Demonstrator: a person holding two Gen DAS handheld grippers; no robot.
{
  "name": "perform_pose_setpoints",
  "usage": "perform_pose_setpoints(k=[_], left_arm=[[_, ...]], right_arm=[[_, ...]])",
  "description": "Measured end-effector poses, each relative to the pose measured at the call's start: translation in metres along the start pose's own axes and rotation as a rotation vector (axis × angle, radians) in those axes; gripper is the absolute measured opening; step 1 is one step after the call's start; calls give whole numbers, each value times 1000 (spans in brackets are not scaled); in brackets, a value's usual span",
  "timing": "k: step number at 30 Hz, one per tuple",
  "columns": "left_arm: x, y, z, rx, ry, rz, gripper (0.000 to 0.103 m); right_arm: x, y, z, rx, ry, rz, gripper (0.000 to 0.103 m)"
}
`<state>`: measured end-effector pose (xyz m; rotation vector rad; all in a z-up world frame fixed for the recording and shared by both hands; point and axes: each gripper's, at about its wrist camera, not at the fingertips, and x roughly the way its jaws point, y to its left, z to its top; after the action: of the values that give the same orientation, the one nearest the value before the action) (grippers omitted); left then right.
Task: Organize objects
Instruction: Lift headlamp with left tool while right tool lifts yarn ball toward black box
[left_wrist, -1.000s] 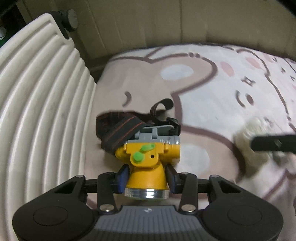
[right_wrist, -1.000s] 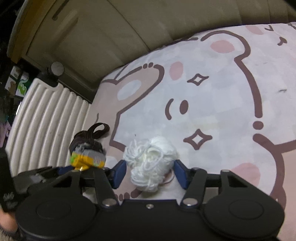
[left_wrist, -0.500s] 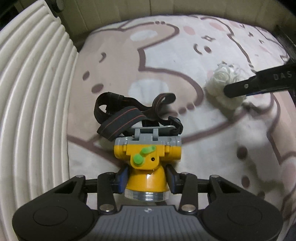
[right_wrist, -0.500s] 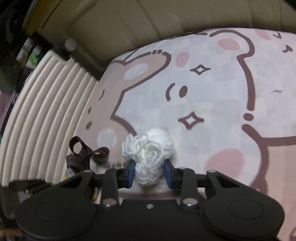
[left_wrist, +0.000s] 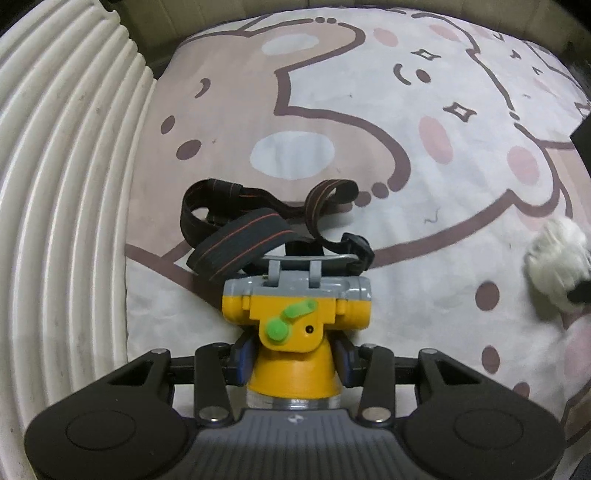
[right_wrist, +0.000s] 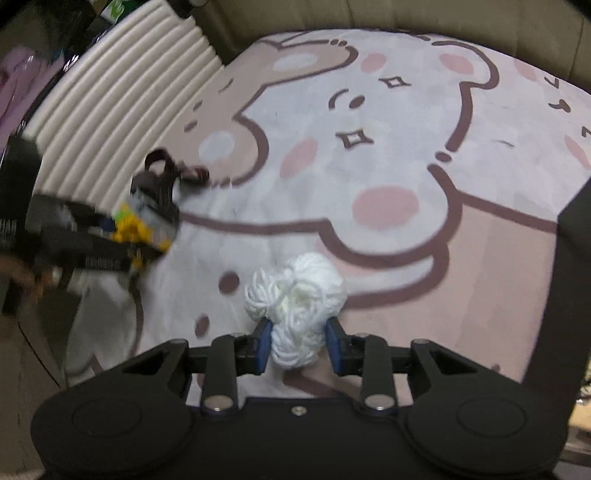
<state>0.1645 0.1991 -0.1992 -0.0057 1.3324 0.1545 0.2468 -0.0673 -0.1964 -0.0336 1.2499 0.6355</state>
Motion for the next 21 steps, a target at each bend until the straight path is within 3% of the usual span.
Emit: perform_pose_setpoints(k=[8, 14, 21], left_arm=[[-2, -4, -5, -23, -59, 22, 43], [-10, -3, -16, -90, -137, 25, 43], [-38, 1, -19, -160, -228, 39, 42]], right_arm=[[8, -1, 2, 6, -19, -6, 39], [2, 4, 6, -42, -63, -29, 30], [-19, 2, 6, -37, -126, -66, 26]])
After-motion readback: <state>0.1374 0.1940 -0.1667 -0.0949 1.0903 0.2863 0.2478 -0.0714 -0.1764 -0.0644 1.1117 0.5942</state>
